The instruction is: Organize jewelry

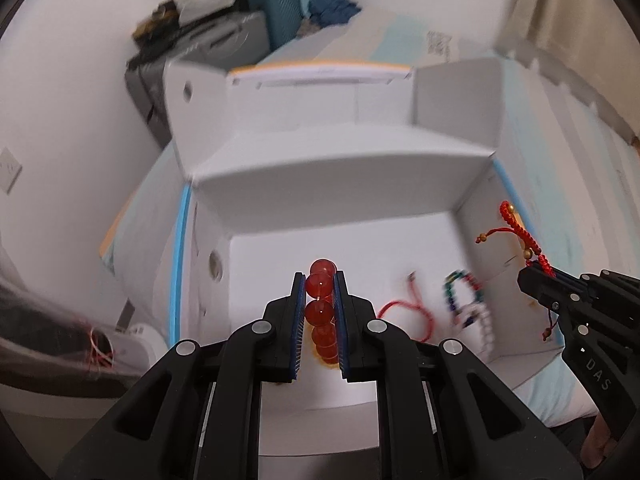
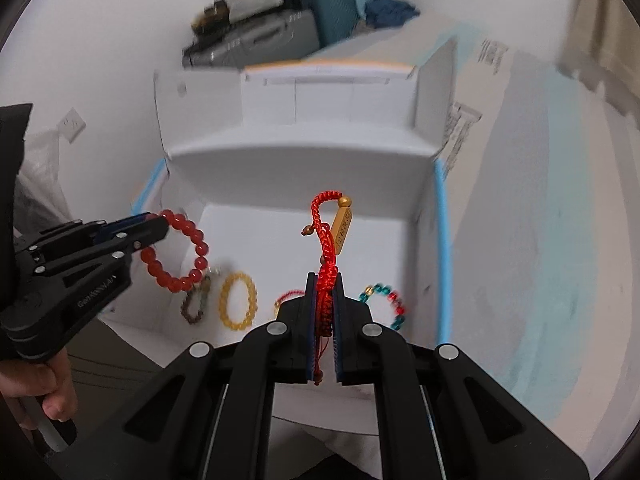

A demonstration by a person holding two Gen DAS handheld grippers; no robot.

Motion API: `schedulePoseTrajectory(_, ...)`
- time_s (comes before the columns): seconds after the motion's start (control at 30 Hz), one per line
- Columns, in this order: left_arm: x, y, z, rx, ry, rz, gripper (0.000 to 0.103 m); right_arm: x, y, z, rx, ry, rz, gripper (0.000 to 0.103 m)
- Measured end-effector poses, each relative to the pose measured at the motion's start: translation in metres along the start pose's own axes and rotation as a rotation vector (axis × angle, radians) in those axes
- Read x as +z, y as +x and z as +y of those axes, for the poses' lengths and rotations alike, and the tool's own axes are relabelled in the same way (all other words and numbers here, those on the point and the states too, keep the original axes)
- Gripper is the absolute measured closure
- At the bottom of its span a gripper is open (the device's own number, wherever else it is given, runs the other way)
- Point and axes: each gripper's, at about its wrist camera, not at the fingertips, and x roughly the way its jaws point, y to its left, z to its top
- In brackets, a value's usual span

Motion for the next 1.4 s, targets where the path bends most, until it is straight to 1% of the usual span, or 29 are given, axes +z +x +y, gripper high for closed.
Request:
schedulePoseTrajectory(0.17, -0.010, 0.029, 0.019, 0.003, -0.023, 0.066, 0.090, -0.005, 0.041, 0.006, -0.019, 0.011, 0.103, 0.098)
schedulePoseTrajectory(0.3, -0.017, 0.048, 0.028, 0.013, -0.027, 0.117, 0.090, -0.009, 0.065, 0.002, -0.043, 0.029, 0.167, 0.097)
schedulePoseTrajectory(0.43, -0.022, 0.067, 0.032, 0.032, -0.023, 0.187, 0.090, -0.008, 0.084, 0.001, -0.056, 0.047, 0.213, 0.097)
schedulePoseTrajectory(0.53, -0.026, 0.077, 0.035, 0.033, -0.023, 0.217, 0.090, -0.010, 0.093, 0.001, -0.064, 0.051, 0.233, 0.095)
schedulePoseTrajectory(0.73, -0.026, 0.081, 0.038, 0.030, -0.028, 0.225, 0.090, -0.013, 0.099, 0.001, -0.063, 0.055, 0.244, 0.095)
schedulePoseTrajectory(0.83, -0.026, 0.077, 0.039, 0.031, -0.034, 0.206, 0.087, -0.015, 0.098, 0.001, -0.064, 0.059, 0.238, 0.094)
schedulePoseTrajectory(0.87, -0.025, 0.074, 0.040, 0.033, -0.039, 0.191, 0.087, -0.016, 0.096, 0.000, -0.059, 0.061, 0.233, 0.092)
schedulePoseTrajectory(0.9, -0.024, 0.072, 0.041, 0.034, -0.039, 0.184, 0.087, -0.016, 0.094, 0.000, -0.059, 0.062, 0.226, 0.087)
schedulePoseTrajectory(0.93, -0.023, 0.068, 0.040, 0.038, -0.033, 0.173, 0.087, -0.016, 0.090, -0.001, -0.061, 0.068, 0.212, 0.075)
schedulePoseTrajectory(0.97, -0.022, 0.063, 0.040, 0.037, -0.032, 0.158, 0.081, -0.016, 0.087, -0.001, -0.058, 0.074, 0.202, 0.065)
schedulePoseTrajectory(1.0, -0.021, 0.060, 0.041, 0.036, -0.036, 0.149, 0.068, -0.015, 0.083, -0.002, -0.054, 0.079, 0.189, 0.060)
schedulePoseTrajectory(1.03, -0.020, 0.054, 0.042, 0.040, -0.044, 0.130, 0.063, -0.015, 0.079, -0.003, -0.052, 0.084, 0.178, 0.055)
schedulePoseTrajectory(1.07, -0.019, 0.047, 0.042, 0.045, -0.046, 0.107, 0.059, -0.014, 0.074, -0.003, -0.047, 0.086, 0.165, 0.052)
schedulePoseTrajectory(1.13, -0.018, 0.038, 0.042, 0.044, -0.046, 0.086, 0.058, -0.014, 0.065, -0.004, -0.051, 0.079, 0.145, 0.049)
schedulePoseTrajectory(1.17, -0.018, 0.034, 0.043, 0.041, -0.050, 0.077, 0.054, -0.013, 0.059, -0.001, -0.058, 0.074, 0.129, 0.045)
schedulePoseTrajectory(1.23, -0.019, 0.023, 0.043, 0.039, -0.055, 0.050, 0.048, -0.012, 0.049, 0.002, -0.063, 0.065, 0.099, 0.042)
schedulePoseTrajectory(1.3, -0.020, 0.014, 0.041, 0.048, -0.053, 0.018, 0.037, -0.011, 0.038, 0.004, -0.073, 0.058, 0.067, 0.037)
schedulePoseTrajectory(1.37, -0.024, 0.005, 0.037, 0.061, -0.035, -0.017, 0.033, -0.010, 0.024, 0.007, -0.077, 0.057, 0.036, 0.030)
schedulePoseTrajectory(1.4, -0.026, 0.001, 0.036, 0.066, -0.032, -0.030, 0.031, -0.010, 0.016, 0.009, -0.085, 0.054, 0.017, 0.029)
